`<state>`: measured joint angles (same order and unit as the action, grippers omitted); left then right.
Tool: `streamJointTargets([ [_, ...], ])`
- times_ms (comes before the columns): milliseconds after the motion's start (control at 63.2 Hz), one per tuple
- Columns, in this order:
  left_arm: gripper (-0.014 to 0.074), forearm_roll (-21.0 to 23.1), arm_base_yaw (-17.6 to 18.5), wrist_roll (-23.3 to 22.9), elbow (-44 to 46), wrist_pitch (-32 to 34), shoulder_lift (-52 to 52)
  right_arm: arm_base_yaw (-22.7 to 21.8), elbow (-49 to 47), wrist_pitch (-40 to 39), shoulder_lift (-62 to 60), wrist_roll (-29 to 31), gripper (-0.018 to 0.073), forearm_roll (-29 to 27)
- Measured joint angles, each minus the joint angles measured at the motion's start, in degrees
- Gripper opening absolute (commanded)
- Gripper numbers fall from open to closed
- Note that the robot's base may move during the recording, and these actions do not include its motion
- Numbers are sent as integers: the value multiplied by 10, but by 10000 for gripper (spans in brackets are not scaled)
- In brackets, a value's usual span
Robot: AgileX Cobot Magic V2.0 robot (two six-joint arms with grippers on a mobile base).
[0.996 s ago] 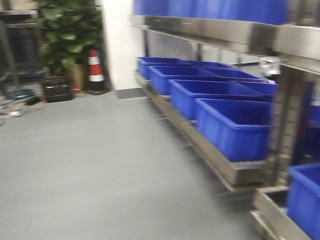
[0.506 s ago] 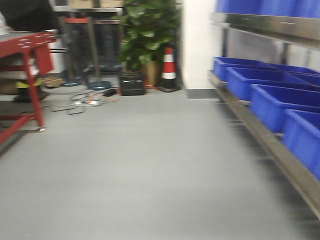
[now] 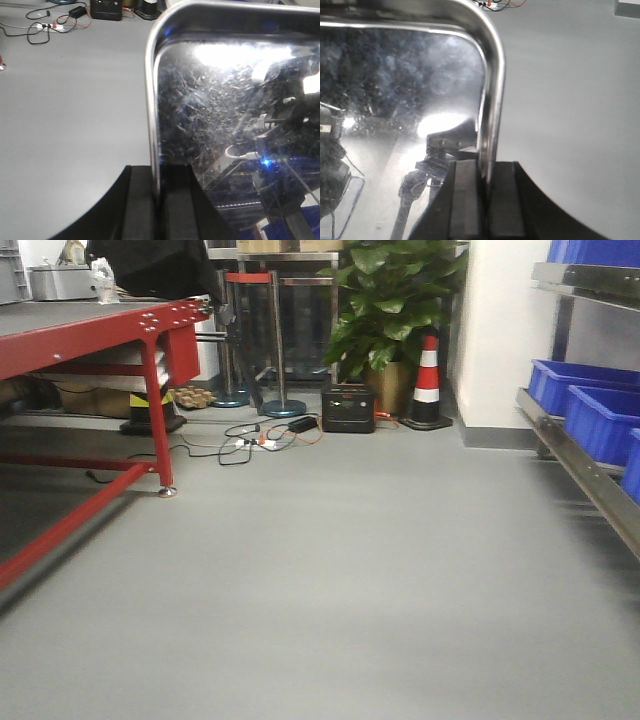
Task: Stack silver trays without gaps
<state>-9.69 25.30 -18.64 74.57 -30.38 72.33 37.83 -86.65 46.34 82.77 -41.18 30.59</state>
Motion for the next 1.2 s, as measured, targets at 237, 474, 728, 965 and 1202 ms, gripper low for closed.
streamJointTargets([
  [237,-18,0,0,0,0,0,0,0,0,0,0,0,-78,0],
  [474,-18,0,0,0,0,0,0,0,0,0,0,0,-78,0],
  [728,-18,0,0,0,0,0,0,0,0,0,0,0,-78,0],
  [965,-18,0,0,0,0,2,0,0,0,0,0,0,-78,0],
  [1202,-18,0,0,0,0,2,0,0,0,0,0,0,-78,-1],
])
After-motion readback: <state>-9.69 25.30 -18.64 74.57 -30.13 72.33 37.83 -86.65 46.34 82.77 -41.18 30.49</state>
